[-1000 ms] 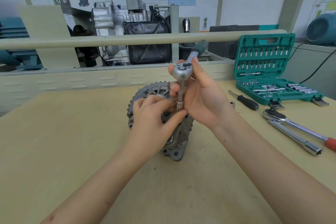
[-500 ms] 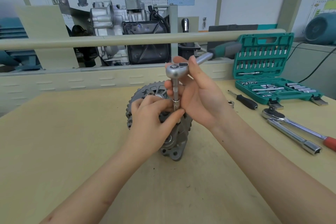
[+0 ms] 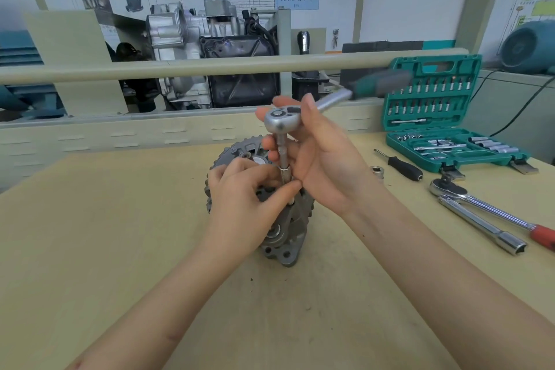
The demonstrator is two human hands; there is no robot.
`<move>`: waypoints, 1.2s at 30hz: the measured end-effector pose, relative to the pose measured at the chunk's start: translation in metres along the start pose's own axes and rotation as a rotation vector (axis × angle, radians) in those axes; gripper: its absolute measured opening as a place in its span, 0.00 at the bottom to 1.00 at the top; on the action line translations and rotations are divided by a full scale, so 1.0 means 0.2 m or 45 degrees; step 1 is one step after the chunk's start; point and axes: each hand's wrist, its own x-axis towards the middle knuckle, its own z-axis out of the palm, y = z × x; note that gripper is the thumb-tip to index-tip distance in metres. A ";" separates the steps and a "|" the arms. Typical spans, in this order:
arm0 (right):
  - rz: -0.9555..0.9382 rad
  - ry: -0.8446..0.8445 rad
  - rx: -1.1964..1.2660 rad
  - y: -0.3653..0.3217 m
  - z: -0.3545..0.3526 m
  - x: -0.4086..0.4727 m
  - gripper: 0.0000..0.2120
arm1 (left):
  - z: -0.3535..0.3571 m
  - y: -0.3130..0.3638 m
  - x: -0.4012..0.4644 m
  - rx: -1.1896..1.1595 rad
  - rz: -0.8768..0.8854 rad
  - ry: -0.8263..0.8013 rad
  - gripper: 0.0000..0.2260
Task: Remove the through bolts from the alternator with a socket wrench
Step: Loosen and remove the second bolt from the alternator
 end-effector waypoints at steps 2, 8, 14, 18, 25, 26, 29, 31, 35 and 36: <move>0.043 0.045 -0.024 0.00 0.00 0.01 0.16 | 0.00 0.00 0.00 -0.046 0.001 -0.054 0.08; 0.097 -0.048 0.046 -0.02 0.00 0.01 0.13 | -0.02 0.02 0.00 -0.135 -0.061 -0.094 0.05; 0.031 -0.032 0.097 -0.02 -0.01 0.00 0.09 | -0.02 0.02 0.01 -0.147 -0.100 -0.087 0.09; 0.080 0.007 -0.009 -0.02 0.01 0.00 0.13 | -0.02 0.01 0.00 -0.161 -0.078 -0.119 0.05; 0.054 -0.024 -0.050 -0.01 0.04 -0.01 0.11 | -0.03 0.00 0.01 -0.149 -0.069 -0.121 0.06; 0.034 -0.014 -0.035 -0.01 0.04 -0.02 0.11 | -0.03 0.00 0.01 -0.144 -0.069 -0.090 0.06; 0.009 0.026 -0.009 -0.01 0.04 -0.02 0.11 | -0.03 0.01 0.02 -0.148 -0.077 -0.100 0.06; 0.021 0.017 0.001 -0.01 0.04 -0.01 0.12 | -0.03 0.00 0.02 -0.159 -0.063 -0.144 0.06; 0.070 0.006 -0.083 -0.01 0.03 0.00 0.13 | -0.04 -0.02 0.02 -0.206 -0.026 -0.266 0.07; 0.079 0.004 -0.096 -0.01 0.03 0.00 0.13 | -0.04 -0.02 0.02 -0.210 -0.033 -0.274 0.08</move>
